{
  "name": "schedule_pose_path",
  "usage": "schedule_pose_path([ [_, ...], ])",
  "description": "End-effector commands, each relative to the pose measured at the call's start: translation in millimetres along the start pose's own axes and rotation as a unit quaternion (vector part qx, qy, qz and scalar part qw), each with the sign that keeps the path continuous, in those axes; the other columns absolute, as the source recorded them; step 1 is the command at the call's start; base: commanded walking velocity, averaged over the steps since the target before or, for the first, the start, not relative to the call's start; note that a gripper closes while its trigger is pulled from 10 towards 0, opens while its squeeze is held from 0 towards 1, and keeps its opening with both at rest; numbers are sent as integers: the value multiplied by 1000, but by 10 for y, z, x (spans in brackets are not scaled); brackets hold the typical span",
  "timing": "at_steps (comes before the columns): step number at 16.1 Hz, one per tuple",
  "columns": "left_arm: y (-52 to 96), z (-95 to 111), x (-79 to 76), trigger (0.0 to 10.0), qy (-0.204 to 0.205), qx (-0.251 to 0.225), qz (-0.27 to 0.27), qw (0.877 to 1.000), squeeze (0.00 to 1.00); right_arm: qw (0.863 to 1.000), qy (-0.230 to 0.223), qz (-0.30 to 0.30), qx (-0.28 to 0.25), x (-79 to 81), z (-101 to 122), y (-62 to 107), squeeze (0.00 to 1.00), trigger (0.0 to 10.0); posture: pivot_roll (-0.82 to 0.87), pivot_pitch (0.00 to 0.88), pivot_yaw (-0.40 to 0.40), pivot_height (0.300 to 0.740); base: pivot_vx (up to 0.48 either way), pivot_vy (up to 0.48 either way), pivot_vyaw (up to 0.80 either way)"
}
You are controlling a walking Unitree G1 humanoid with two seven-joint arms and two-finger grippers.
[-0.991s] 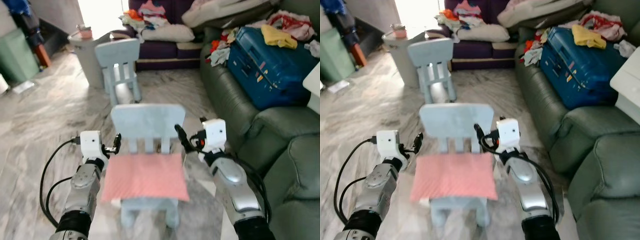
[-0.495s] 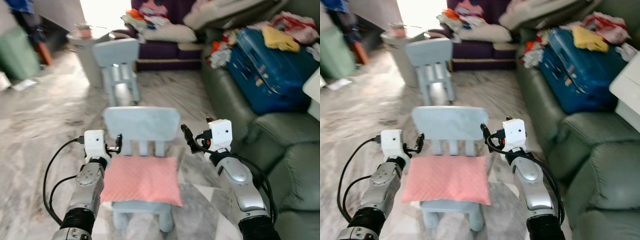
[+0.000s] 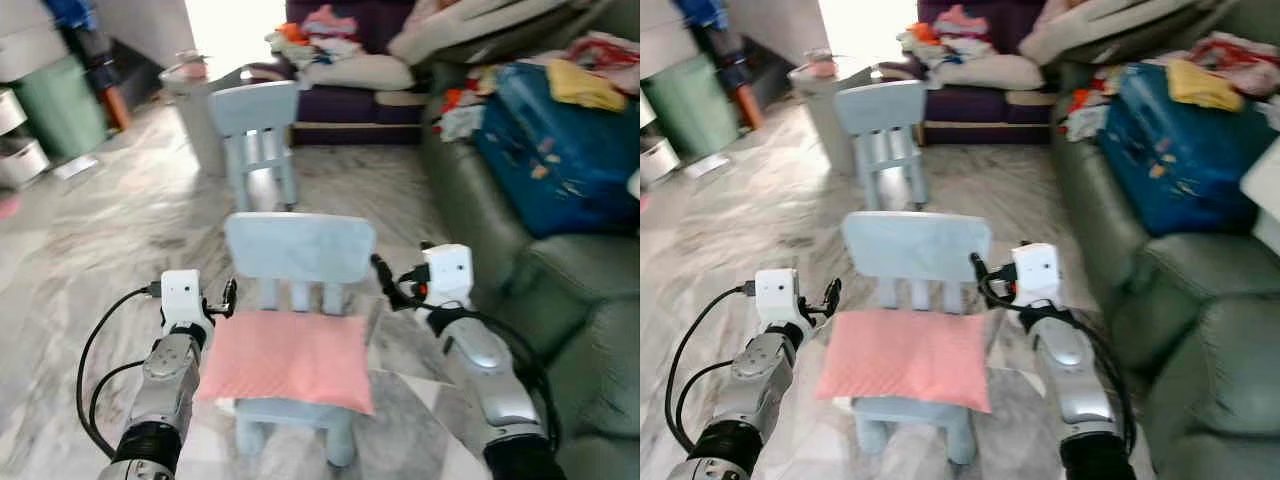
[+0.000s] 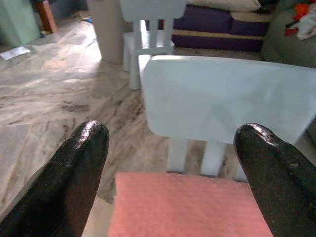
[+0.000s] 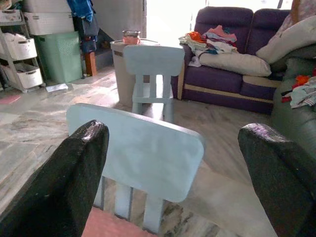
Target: Move the pillow to the sofa
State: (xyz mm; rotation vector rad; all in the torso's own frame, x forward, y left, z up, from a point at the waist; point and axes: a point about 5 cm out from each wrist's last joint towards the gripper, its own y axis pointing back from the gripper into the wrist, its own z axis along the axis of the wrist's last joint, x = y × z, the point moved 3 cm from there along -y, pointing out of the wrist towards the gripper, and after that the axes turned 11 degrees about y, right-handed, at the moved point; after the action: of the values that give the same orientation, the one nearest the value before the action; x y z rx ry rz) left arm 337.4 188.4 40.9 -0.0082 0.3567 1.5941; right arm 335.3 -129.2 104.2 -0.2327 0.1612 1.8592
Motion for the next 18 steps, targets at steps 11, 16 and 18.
schedule_pose_path([
  [11,-20,27,-19,10000,-28,-1,-15,999,0,1000,-3,-4,-7,34,34,-4,0,10000,-146,0,43,740,0,262,0],
  [16,-13,-143,58,10000,-42,40,-19,998,0,1000,11,-18,6,-21,-40,-9,0,10000,-136,0,37,740,0,0,0],
  [18,50,-338,174,10000,-53,82,-10,995,0,998,25,-39,36,-111,-210,25,0,10000,-131,0,35,740,0,0,0],
])
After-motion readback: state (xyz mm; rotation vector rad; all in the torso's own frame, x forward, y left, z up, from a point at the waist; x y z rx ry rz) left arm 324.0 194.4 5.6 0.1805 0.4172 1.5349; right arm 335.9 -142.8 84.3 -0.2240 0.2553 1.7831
